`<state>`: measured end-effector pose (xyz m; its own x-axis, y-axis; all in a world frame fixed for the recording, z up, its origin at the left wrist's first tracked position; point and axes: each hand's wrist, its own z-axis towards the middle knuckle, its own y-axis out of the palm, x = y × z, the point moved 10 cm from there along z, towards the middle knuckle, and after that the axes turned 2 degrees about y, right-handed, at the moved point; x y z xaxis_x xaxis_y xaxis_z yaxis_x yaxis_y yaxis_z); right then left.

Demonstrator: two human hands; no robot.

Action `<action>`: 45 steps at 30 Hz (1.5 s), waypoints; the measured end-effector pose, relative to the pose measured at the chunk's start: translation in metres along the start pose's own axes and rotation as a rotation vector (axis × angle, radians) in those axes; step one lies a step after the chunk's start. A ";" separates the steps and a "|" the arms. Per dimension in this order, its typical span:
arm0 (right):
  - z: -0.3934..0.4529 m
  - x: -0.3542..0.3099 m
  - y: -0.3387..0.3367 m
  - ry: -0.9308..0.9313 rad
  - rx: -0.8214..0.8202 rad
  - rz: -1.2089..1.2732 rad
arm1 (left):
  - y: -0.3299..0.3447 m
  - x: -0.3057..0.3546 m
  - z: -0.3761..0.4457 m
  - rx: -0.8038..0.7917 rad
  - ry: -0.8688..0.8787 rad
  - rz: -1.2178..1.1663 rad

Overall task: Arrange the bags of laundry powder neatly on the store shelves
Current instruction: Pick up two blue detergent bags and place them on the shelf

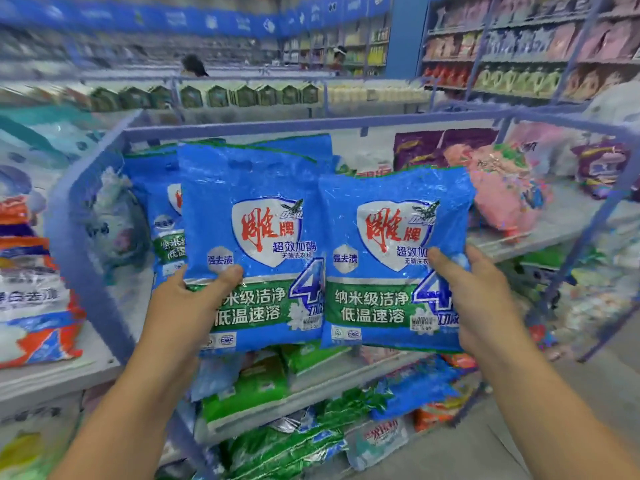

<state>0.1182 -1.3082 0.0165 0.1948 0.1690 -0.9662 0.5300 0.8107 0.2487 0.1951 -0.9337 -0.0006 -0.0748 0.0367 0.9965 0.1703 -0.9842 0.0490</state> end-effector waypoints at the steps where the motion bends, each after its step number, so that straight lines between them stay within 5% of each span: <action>1: 0.011 0.003 0.010 0.005 -0.042 -0.002 | -0.006 -0.002 0.001 0.050 -0.004 0.006; 12: 0.120 0.032 0.133 0.063 -0.271 0.028 | -0.047 0.005 0.085 0.301 -0.006 0.024; 15: 0.150 0.044 0.157 0.035 -0.274 -0.080 | -0.050 0.011 0.113 0.423 0.094 0.281; 19: 0.184 0.077 0.163 -0.130 -0.151 -0.545 | -0.056 0.001 0.130 0.577 0.117 0.536; 24: 0.204 0.101 0.167 -0.046 -0.114 -0.623 | -0.046 0.010 0.128 0.596 0.228 0.752; 28: 0.171 0.061 0.181 -0.373 -0.194 -0.940 | 0.000 0.043 0.098 0.471 0.549 0.973; 32: 0.107 0.068 0.213 -0.576 -0.656 -1.147 | 0.046 0.029 0.070 0.242 0.700 1.193; 38: 0.127 0.106 0.232 -0.680 -0.736 -1.462 | 0.035 -0.029 0.131 0.060 0.270 1.432; 45: 0.130 0.107 0.241 -0.726 -0.683 -1.462 | 0.041 -0.024 0.134 0.053 0.272 1.400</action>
<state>0.3743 -1.1678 -0.0176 0.3147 -0.9456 -0.0828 0.2195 0.1573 -0.9629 0.3356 -0.9520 -0.0133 0.0010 -0.9835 0.1812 0.2952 -0.1728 -0.9397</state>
